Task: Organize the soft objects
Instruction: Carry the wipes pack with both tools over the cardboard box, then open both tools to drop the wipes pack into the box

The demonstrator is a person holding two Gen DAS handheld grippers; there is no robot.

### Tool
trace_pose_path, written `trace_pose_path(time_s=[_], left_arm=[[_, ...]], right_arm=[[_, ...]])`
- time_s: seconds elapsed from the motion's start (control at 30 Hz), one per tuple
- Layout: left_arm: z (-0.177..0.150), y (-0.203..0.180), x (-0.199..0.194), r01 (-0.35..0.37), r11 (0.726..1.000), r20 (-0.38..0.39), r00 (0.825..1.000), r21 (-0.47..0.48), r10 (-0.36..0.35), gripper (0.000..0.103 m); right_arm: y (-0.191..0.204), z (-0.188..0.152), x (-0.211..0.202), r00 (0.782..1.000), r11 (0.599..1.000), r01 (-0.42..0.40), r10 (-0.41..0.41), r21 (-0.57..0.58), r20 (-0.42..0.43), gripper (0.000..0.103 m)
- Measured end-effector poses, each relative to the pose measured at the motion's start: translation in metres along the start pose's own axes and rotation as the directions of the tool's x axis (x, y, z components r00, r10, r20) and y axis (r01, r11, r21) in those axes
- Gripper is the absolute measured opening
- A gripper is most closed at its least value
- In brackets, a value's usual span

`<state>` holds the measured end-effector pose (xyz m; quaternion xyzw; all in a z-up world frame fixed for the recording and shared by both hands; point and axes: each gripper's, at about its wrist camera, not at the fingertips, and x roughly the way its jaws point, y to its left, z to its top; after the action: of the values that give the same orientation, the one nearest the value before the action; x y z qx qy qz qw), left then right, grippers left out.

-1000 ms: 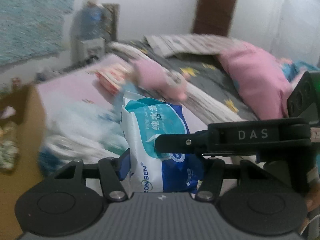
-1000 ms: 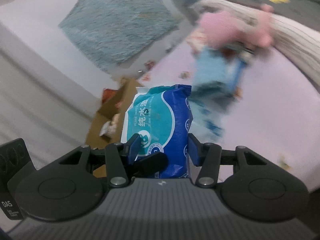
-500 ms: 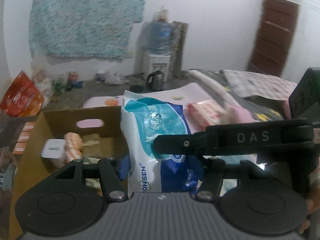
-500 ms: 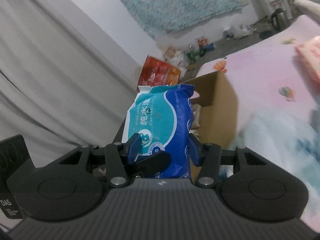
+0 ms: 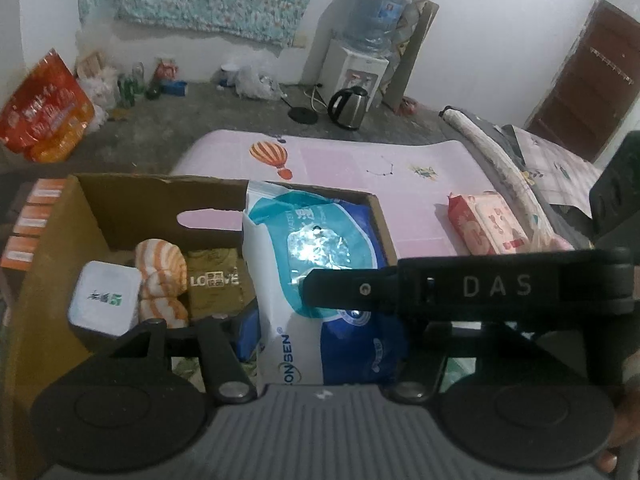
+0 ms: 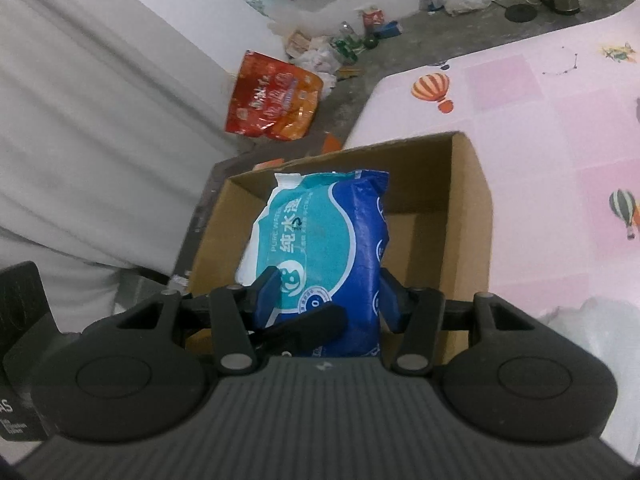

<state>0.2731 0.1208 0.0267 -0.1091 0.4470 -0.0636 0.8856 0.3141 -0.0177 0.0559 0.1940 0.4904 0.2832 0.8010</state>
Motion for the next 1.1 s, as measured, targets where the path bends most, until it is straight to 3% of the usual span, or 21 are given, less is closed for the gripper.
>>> trace_pose_path(time_s=[0.13,0.23,0.57,0.87,1.1], left_arm=[[0.005,0.015,0.024,0.038,0.997,-0.035,0.999,-0.073,-0.041,0.068],[0.004,0.023,0.045,0.015,0.993,-0.092,0.995,-0.118,-0.026,0.067],[0.001,0.021,0.054,-0.014,0.995,-0.092,0.996,-0.095,0.005,0.066],[0.002,0.006,-0.001,-0.027,0.997,0.015,0.999,-0.075,0.028,0.082],[-0.012,-0.013,-0.065,-0.027,0.999,0.111,0.993,-0.047,0.032,0.091]], right_arm=[[-0.004,0.009,0.004,0.999,0.999,0.043,-0.042,-0.018,0.033,0.059],[-0.014,0.014,0.005,0.998,0.999,0.029,-0.03,0.013,0.049,0.06],[-0.017,0.026,-0.014,0.99,0.998,-0.069,0.067,0.01,0.127,0.06],[-0.01,0.017,-0.085,0.954,0.98,-0.193,0.199,-0.049,0.226,0.068],[-0.042,-0.026,-0.177,0.916,0.98,-0.194,0.195,-0.039,0.352,0.073]])
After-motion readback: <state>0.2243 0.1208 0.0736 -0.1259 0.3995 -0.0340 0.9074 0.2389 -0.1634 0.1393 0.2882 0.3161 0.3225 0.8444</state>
